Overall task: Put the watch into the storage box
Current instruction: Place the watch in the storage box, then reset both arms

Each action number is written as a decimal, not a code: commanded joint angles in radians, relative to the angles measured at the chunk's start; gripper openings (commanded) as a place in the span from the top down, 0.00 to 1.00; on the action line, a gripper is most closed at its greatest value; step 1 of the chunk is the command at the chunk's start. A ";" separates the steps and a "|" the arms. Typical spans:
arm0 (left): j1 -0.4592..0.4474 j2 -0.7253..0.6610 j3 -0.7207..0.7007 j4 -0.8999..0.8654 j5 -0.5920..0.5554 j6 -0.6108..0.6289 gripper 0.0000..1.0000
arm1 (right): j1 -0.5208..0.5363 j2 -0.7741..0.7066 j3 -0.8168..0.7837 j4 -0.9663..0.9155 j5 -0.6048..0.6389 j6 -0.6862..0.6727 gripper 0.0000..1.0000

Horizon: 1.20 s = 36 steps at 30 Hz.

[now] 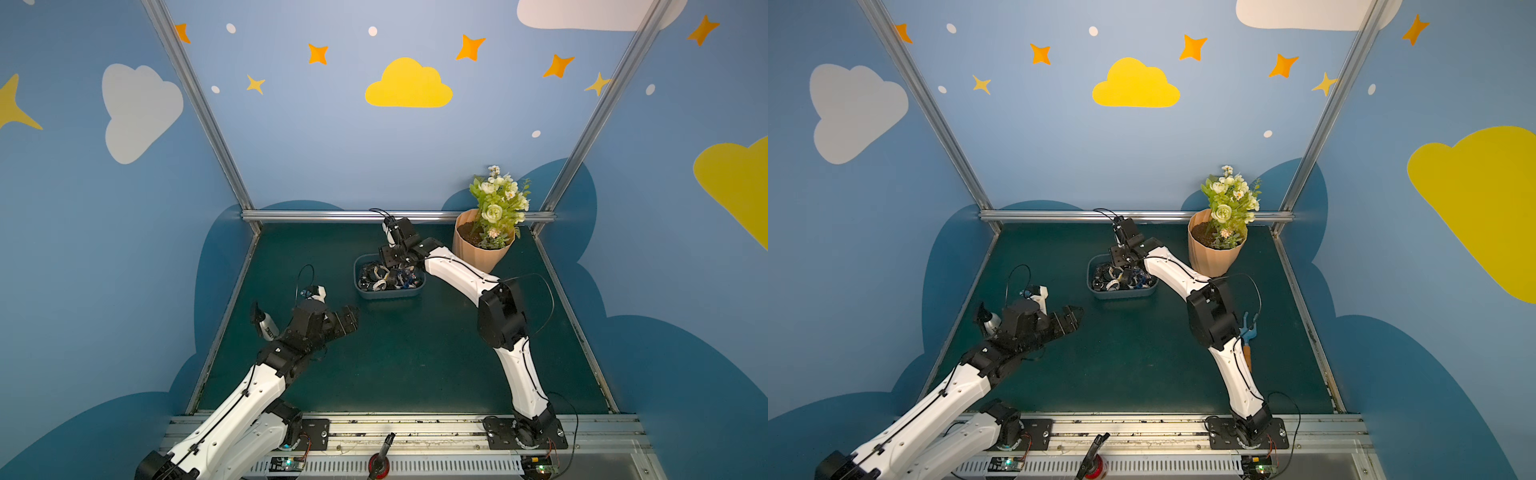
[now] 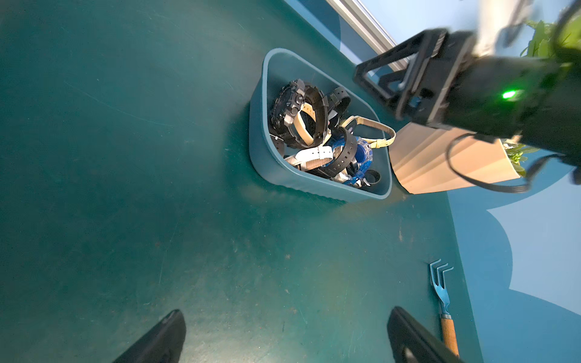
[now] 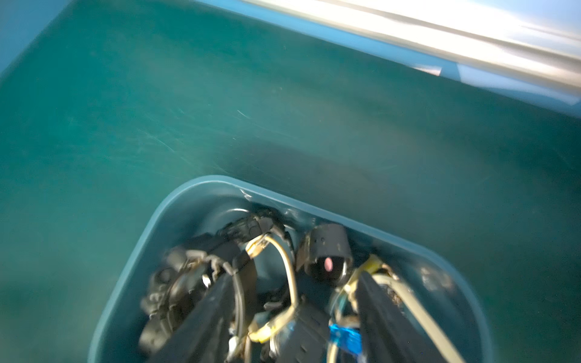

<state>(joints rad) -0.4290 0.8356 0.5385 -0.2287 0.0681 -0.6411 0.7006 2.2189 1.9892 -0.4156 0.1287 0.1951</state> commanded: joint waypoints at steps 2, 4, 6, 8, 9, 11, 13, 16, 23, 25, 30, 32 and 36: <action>0.003 -0.009 0.004 -0.012 -0.020 0.020 0.00 | -0.012 -0.231 -0.128 0.102 -0.007 0.002 0.21; 0.004 -0.014 0.003 -0.015 -0.024 0.018 0.00 | -0.028 -0.329 -0.247 0.166 -0.013 0.037 0.19; 0.004 -0.023 0.003 -0.018 -0.029 0.012 0.00 | -0.042 -0.418 -0.367 0.216 -0.023 0.065 0.18; 0.004 -0.037 -0.003 -0.014 -0.040 0.014 0.00 | -0.050 -0.505 -0.492 0.258 -0.018 0.081 0.17; 0.004 -0.047 -0.009 -0.010 -0.055 0.015 0.00 | -0.051 -0.556 -0.568 0.277 0.009 0.094 0.17; 0.004 -0.075 -0.026 0.011 -0.087 0.021 0.00 | -0.052 -0.667 -0.737 0.363 0.066 0.106 0.16; 0.004 -0.114 -0.049 0.043 -0.144 0.035 0.00 | -0.051 -0.793 -0.918 0.442 0.149 0.095 0.15; 0.005 -0.177 -0.074 0.091 -0.294 0.100 0.00 | -0.062 -0.943 -1.073 0.443 0.290 0.042 0.14; 0.017 -0.252 -0.246 0.413 -0.605 0.389 0.00 | -0.150 -1.150 -1.294 0.427 0.567 -0.057 0.13; 0.033 -0.224 -0.291 0.503 -0.642 0.452 0.00 | -0.187 -1.180 -1.370 0.490 0.617 -0.073 0.13; 0.162 -0.046 -0.315 0.680 -0.591 0.523 0.00 | -0.292 -1.108 -1.507 0.794 0.574 -0.172 0.13; 0.205 0.046 -0.303 0.735 -0.546 0.537 0.00 | -0.306 -1.053 -1.527 0.877 0.551 -0.206 0.13; 0.282 0.245 -0.304 0.881 -0.456 0.580 0.00 | -0.372 -0.934 -1.582 1.111 0.497 -0.265 0.13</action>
<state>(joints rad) -0.1837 0.9977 0.2260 0.4847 -0.4603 -0.1238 0.3679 1.2430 0.4347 0.4393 0.6632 -0.0021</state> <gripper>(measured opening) 0.996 0.872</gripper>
